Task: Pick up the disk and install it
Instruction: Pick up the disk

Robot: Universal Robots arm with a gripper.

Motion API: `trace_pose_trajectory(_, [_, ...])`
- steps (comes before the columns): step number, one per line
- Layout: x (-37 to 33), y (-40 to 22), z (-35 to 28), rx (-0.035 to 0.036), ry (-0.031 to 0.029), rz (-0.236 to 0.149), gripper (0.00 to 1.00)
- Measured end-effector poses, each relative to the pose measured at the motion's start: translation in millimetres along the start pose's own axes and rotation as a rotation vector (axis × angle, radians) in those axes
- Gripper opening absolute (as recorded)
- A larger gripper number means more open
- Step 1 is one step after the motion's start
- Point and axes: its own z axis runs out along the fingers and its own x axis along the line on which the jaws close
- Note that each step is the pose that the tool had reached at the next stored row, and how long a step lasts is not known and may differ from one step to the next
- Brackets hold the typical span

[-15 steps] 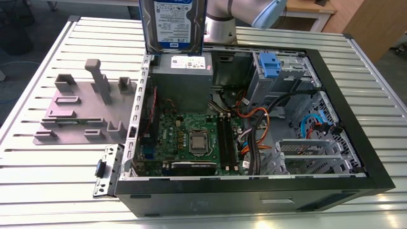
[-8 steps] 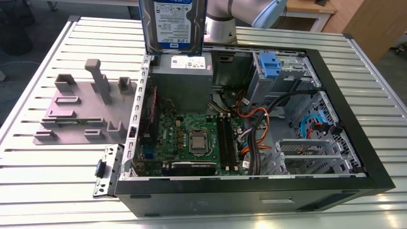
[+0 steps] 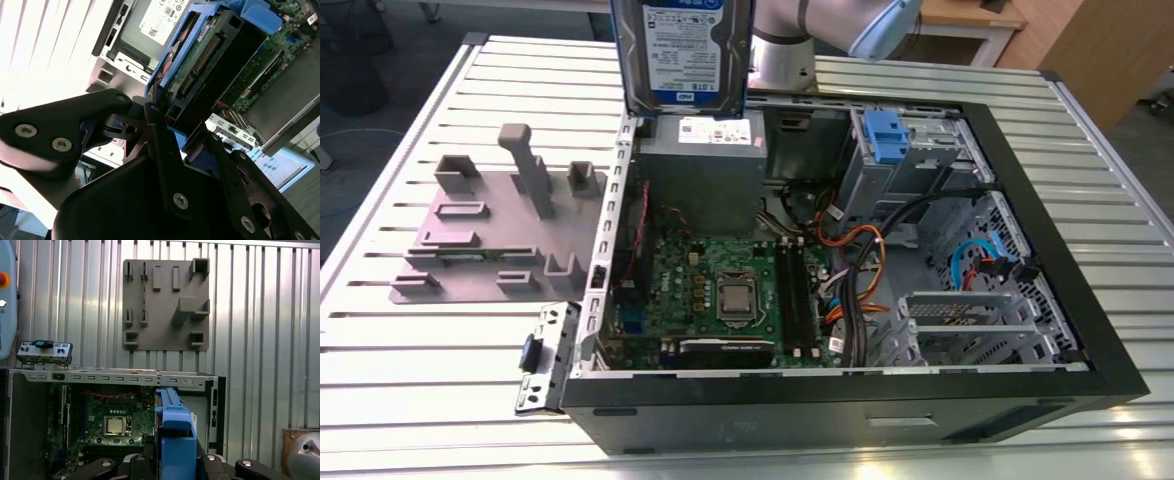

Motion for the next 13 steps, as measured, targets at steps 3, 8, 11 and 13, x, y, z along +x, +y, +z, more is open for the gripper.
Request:
trace_pose_trajectory(3, [0.7, 0.0, -0.1, -0.0001, 0.0001, 0.0, 0.36])
trace_pose_trajectory(8, [1.8, 0.0, -0.1, 0.0, 0.0001, 0.0, 0.36])
trace_pose_trajectory(11, [2.5, 0.0, -0.1, 0.0, 0.0, 0.0, 0.36])
trace_pose_trajectory(13, [2.9, 0.1, -0.1, 0.0, 0.0001, 0.0, 0.36])
